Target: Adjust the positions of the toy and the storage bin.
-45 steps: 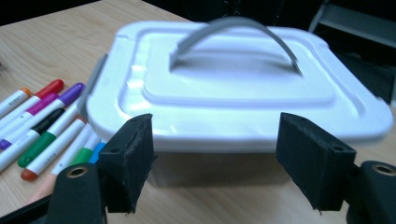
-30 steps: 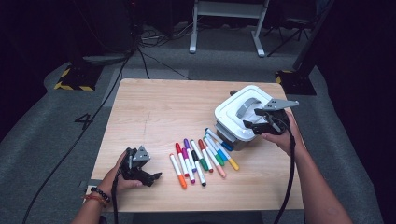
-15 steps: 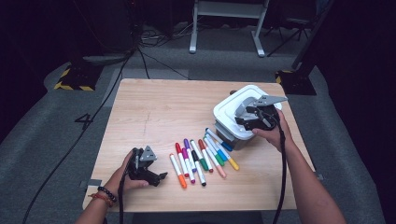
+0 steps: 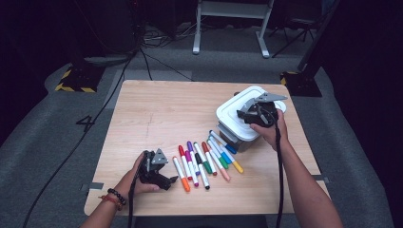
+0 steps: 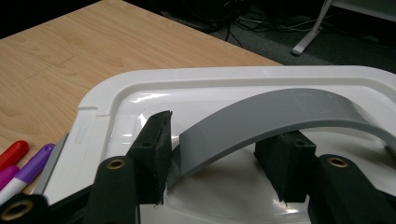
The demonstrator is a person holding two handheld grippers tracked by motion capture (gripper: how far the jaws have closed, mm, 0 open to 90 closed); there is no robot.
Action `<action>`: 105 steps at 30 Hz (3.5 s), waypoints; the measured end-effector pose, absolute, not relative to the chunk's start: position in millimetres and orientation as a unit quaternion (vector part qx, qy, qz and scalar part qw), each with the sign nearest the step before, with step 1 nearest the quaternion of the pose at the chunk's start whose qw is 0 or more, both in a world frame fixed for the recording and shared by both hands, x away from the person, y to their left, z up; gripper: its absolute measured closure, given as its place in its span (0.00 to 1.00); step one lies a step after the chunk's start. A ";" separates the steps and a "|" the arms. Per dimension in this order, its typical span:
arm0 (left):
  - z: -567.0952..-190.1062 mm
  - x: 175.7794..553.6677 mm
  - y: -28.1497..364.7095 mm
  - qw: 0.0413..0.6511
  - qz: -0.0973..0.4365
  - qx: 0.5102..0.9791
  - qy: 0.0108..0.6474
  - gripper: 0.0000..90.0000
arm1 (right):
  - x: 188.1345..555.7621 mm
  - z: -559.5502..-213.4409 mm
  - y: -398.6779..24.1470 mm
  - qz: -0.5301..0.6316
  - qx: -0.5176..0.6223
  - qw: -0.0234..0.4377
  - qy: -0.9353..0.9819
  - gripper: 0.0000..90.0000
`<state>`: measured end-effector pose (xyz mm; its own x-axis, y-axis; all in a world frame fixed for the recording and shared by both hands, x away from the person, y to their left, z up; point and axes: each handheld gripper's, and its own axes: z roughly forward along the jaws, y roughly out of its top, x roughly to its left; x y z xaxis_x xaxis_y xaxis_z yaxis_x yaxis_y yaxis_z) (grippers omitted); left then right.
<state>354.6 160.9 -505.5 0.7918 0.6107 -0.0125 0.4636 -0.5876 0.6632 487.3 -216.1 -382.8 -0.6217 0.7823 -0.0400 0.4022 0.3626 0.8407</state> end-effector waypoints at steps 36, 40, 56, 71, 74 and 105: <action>-505.2 358.5 136.1 0.340 0.095 0.895 0.271 0.00 | 440.2 -360.6 -233.0 0.422 0.348 0.245 0.801 0.36; -505.4 359.4 151.9 0.340 0.099 0.892 0.280 0.00 | 421.8 -367.7 -255.7 0.420 0.341 0.244 0.805 0.39; -505.5 350.4 200.1 0.340 0.109 0.883 0.306 0.03 | 419.8 -404.3 -246.3 0.417 0.311 0.184 0.834 0.68; -505.5 350.2 165.9 0.338 0.111 0.883 0.306 0.01 | 434.5 -405.2 -205.5 0.431 0.279 0.179 0.839 0.60; -505.3 348.8 157.7 0.336 0.108 0.885 0.303 0.00 | 442.3 -407.4 -195.3 0.436 0.278 0.172 0.839 0.59; -505.0 351.4 84.4 0.334 0.117 0.877 0.325 0.00 | 415.9 -428.0 -278.2 0.407 0.327 0.171 0.836 0.54</action>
<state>351.4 84.4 -505.0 0.7616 0.6479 -0.0124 0.4918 -0.5654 0.6622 415.9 -278.2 -428.0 -0.7276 0.6857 -0.0201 0.4069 0.4549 0.7921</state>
